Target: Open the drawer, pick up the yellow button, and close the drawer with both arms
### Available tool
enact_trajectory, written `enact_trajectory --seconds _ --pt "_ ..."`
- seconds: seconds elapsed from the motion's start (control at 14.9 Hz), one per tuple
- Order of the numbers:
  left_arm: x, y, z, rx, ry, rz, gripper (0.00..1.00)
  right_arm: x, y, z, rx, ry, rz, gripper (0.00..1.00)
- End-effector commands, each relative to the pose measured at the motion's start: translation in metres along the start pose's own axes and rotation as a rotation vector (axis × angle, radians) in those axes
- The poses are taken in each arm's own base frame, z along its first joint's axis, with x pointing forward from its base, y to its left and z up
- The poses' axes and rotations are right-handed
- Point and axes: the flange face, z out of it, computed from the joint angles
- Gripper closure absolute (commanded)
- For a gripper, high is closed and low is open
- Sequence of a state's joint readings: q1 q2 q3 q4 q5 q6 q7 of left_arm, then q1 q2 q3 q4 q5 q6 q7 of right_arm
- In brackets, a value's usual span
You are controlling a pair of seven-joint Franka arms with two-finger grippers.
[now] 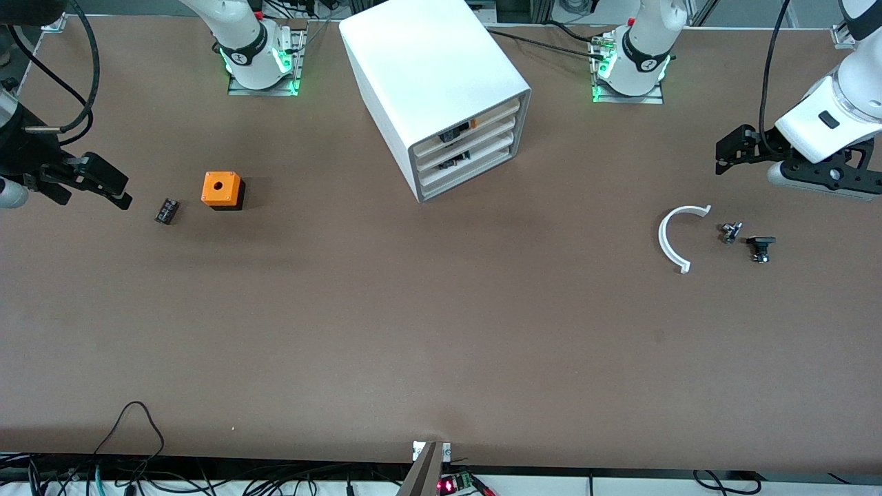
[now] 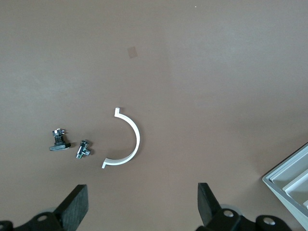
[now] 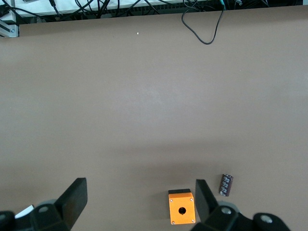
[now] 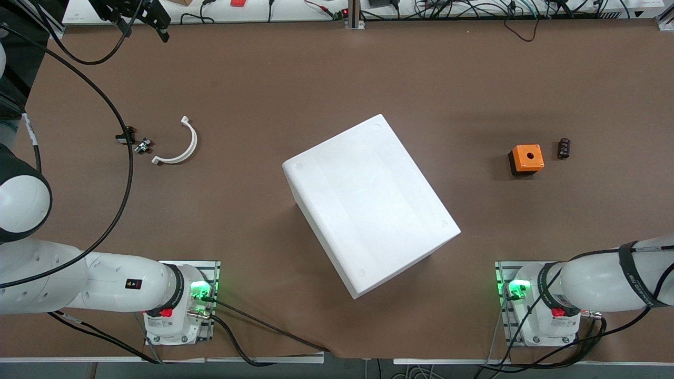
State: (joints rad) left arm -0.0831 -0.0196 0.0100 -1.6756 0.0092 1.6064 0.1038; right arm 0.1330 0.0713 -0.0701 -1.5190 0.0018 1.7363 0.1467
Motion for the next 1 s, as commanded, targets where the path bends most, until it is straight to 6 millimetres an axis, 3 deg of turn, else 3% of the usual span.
enact_trajectory --seconds 0.0,0.4,0.54,0.8,0.94 --pt "-0.004 0.003 -0.007 -0.007 -0.008 -0.007 0.0 0.003 0.0 0.002 0.016 -0.013 -0.001 0.01" --pt "-0.009 0.003 -0.008 -0.026 -0.052 -0.028 0.0 0.005 -0.006 0.027 0.033 -0.072 0.014 0.01" --pt "-0.012 0.004 -0.007 -0.032 -0.087 -0.024 0.0 0.008 -0.015 0.046 0.045 -0.102 0.001 0.01" --pt "-0.022 0.025 0.0 -0.142 -0.191 0.009 0.0 0.012 -0.02 0.073 0.116 -0.15 0.019 0.01" --pt "-0.024 0.038 0.014 -0.223 -0.274 0.029 0.0 0.016 -0.022 0.09 0.112 -0.17 0.019 0.01"
